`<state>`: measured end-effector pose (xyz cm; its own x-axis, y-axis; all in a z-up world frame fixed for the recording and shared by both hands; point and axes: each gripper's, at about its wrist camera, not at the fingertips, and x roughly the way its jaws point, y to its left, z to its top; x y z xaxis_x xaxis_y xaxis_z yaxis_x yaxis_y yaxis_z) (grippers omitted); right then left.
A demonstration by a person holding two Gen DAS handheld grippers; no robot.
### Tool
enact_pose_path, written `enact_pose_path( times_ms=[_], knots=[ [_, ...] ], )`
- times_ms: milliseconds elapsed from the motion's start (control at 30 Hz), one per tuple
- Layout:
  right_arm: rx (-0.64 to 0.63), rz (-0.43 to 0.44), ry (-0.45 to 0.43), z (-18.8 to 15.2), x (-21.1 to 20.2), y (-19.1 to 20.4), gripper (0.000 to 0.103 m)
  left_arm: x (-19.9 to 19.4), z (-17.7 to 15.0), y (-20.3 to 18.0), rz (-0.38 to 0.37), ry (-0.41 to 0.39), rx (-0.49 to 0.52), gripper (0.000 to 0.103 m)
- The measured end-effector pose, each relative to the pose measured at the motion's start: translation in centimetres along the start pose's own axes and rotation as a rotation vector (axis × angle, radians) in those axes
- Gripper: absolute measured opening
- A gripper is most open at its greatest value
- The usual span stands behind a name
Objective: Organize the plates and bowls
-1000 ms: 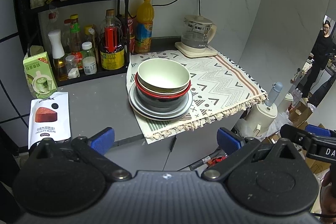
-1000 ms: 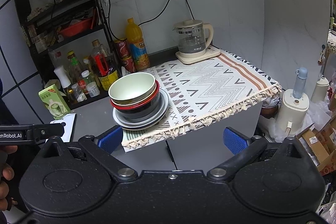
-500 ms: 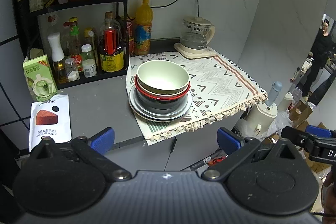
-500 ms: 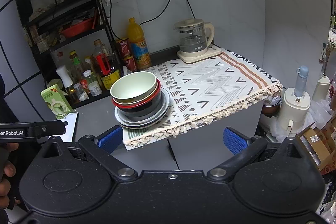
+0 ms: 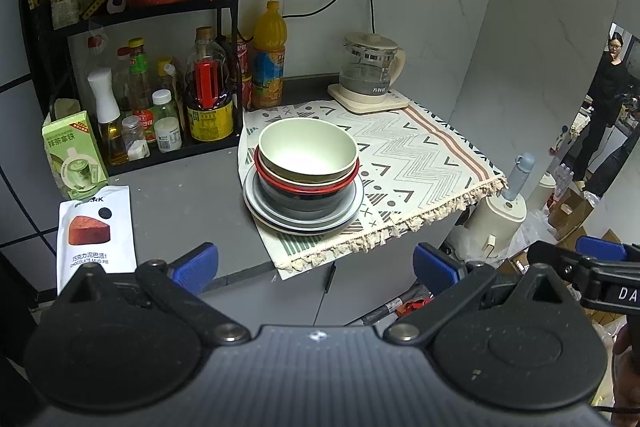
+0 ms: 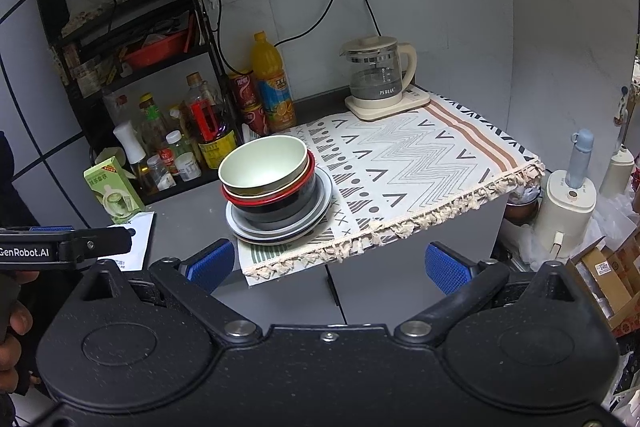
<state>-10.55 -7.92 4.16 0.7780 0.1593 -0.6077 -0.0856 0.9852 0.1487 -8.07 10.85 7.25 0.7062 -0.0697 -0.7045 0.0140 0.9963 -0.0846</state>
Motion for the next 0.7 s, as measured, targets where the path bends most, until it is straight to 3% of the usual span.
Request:
enact_pose_path(
  times_ms=[700],
  knots=[
    [0.008, -0.01, 0.016, 0.1, 0.2, 0.1, 0.102, 1.0, 0.0, 0.8, -0.005, 0.033, -0.043, 0.103]
  ],
)
